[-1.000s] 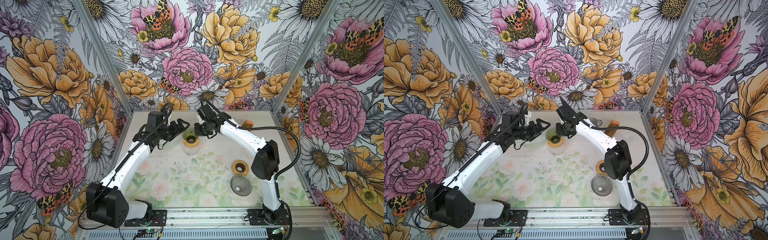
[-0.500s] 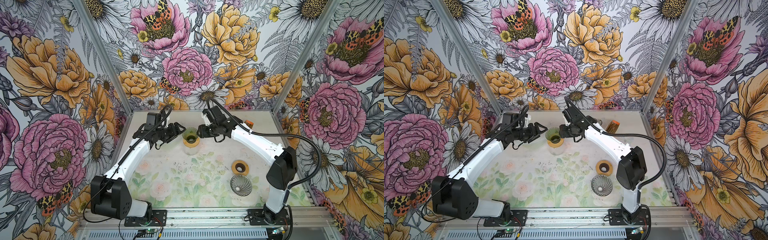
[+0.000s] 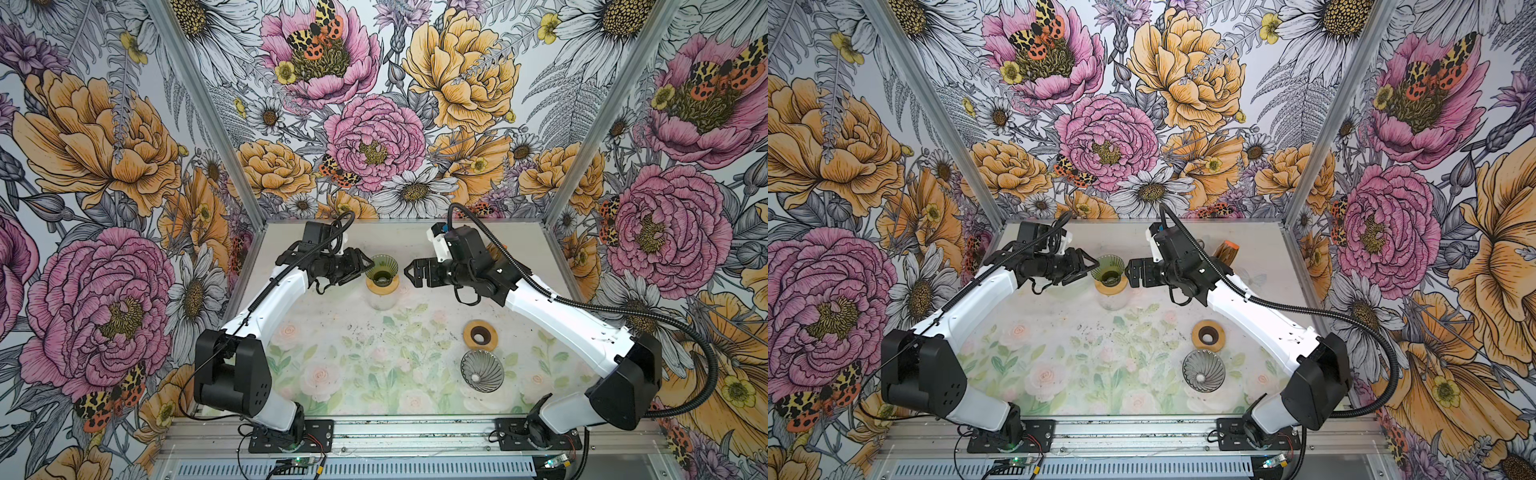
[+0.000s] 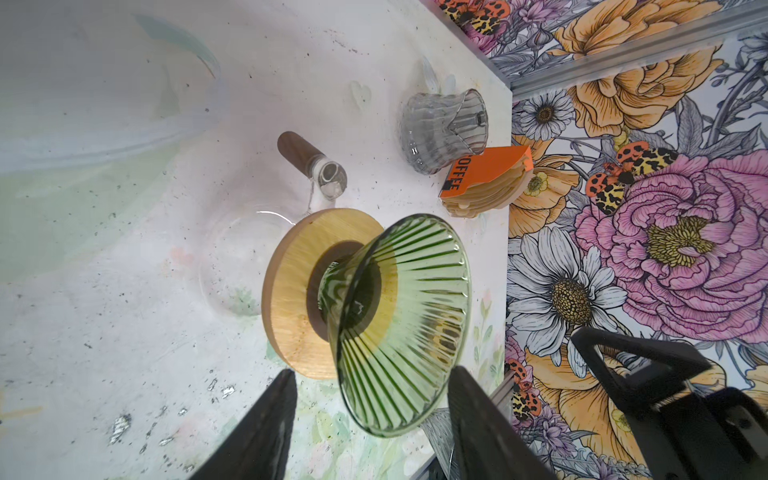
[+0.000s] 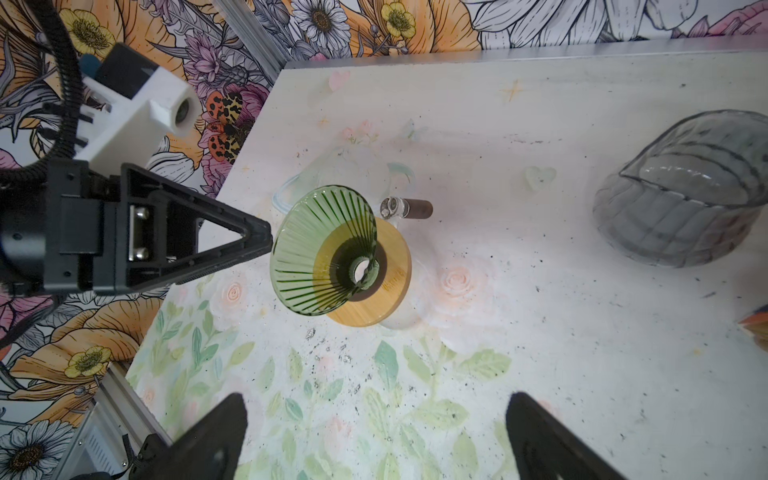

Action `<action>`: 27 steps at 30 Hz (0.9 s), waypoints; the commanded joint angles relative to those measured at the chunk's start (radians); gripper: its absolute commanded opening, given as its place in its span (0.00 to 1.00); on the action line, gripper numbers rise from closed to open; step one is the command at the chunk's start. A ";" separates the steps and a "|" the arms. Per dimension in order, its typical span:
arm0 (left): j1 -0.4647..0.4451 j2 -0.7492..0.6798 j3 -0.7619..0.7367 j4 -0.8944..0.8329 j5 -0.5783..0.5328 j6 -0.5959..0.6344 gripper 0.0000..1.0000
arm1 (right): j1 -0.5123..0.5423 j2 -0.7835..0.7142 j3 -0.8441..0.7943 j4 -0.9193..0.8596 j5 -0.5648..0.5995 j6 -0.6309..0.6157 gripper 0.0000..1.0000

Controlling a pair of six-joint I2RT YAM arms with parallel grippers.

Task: Place the coffee filter in the dripper
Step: 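Lower the green cone into the ring's hole and open the right gripper, then hold the assembled dripper with the left gripper while the right draws back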

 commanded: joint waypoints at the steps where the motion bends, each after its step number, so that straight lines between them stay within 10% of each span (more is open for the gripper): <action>1: -0.020 0.023 0.049 -0.055 -0.017 0.055 0.53 | -0.004 -0.023 -0.028 0.035 -0.005 0.013 0.99; 27: -0.060 0.093 0.162 -0.171 -0.114 0.095 0.29 | -0.043 -0.081 -0.103 0.058 -0.025 0.033 0.94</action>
